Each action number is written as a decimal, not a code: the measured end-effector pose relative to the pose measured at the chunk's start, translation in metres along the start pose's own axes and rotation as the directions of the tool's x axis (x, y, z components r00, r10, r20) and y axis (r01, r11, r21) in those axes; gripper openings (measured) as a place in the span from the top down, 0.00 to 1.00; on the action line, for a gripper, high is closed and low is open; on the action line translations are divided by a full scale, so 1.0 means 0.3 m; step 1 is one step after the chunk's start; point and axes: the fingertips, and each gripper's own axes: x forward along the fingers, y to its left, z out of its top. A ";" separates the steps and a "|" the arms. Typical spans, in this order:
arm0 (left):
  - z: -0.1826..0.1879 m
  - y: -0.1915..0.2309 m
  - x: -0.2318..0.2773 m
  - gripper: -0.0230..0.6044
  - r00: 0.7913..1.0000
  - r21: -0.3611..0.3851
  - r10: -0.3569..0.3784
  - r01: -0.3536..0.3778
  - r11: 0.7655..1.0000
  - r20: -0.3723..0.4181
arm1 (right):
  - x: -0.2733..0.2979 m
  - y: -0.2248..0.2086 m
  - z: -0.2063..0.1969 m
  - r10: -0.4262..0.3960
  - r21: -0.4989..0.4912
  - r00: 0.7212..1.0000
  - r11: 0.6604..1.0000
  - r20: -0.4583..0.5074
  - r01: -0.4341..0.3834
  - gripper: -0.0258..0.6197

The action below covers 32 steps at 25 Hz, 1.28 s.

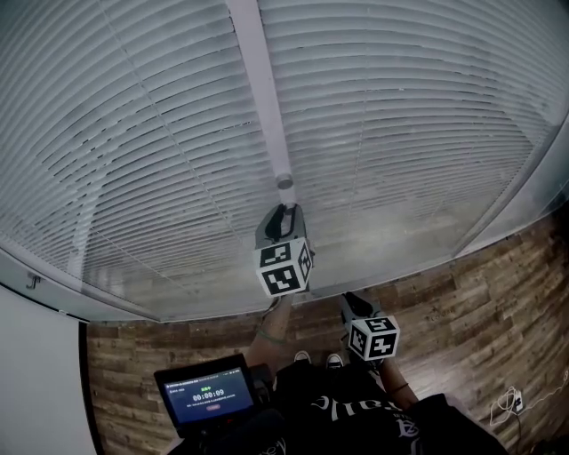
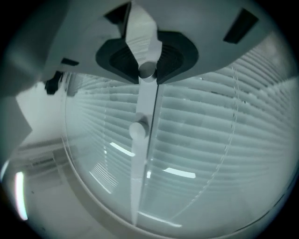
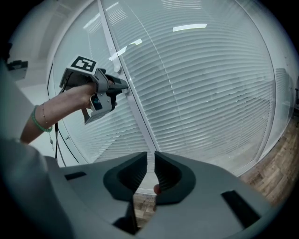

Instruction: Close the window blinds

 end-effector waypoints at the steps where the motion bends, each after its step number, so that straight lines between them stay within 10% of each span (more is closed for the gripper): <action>1: 0.002 0.007 -0.002 0.77 1.000 -0.097 -0.016 0.016 0.995 0.002 | 0.002 0.004 -0.002 0.002 -0.001 1.000 1.000 -0.001 -0.002 0.87; 6: 0.002 0.043 0.001 0.77 0.998 -0.415 -0.061 0.066 0.907 0.023 | 0.011 0.007 -0.005 0.011 -0.003 1.000 1.000 -0.007 -0.011 0.87; 23: -0.212 -0.057 -0.128 0.75 0.988 -0.134 -0.142 0.133 0.982 -0.060 | -0.033 -0.018 -0.094 0.074 0.002 0.995 0.997 -0.061 -0.074 0.87; 32: -0.458 -0.036 -0.351 0.96 0.972 -0.112 -0.160 0.143 0.983 -0.171 | -0.049 0.035 -0.197 0.119 -0.015 0.988 0.993 -0.100 -0.121 0.87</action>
